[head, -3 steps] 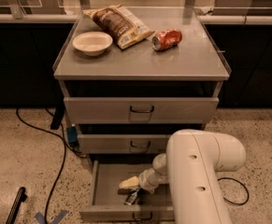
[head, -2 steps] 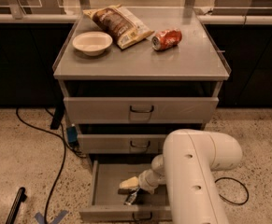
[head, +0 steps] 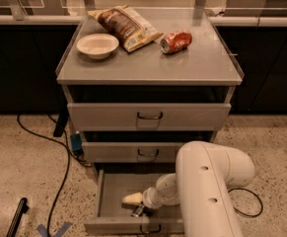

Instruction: Pick redbull can from bottom drawer and place on counter

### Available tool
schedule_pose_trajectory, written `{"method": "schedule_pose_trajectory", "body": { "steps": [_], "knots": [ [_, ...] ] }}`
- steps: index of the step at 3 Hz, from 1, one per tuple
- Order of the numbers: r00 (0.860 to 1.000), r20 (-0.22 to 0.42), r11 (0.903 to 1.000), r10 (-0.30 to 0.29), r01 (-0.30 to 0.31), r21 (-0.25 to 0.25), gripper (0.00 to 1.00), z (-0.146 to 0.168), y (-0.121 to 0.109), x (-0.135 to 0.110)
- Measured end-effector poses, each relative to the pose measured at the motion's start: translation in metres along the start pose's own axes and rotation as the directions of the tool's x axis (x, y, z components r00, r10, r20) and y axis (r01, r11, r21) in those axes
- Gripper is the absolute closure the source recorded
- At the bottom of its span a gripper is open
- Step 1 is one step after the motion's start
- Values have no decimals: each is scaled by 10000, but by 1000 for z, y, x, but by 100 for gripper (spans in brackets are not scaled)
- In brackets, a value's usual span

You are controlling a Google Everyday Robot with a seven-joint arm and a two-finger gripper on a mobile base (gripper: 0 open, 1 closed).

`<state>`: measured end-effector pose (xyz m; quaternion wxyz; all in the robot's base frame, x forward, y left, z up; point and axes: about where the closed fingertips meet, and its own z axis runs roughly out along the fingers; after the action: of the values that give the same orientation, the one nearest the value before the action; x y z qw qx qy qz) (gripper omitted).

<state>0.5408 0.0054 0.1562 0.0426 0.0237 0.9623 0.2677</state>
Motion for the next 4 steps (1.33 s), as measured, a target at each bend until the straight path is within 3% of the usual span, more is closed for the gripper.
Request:
{"method": "schedule_pose_trajectory", "body": {
  "steps": [1,3,4],
  "knots": [
    [10000,-2,10000,1,-1,1,0,0,0,0],
    [9979,-437,9974,476,-451,564,0,39,-15,-2],
    [9976,-452,9963,523,-490,701,0,41,-16,-3]
  ]
}}
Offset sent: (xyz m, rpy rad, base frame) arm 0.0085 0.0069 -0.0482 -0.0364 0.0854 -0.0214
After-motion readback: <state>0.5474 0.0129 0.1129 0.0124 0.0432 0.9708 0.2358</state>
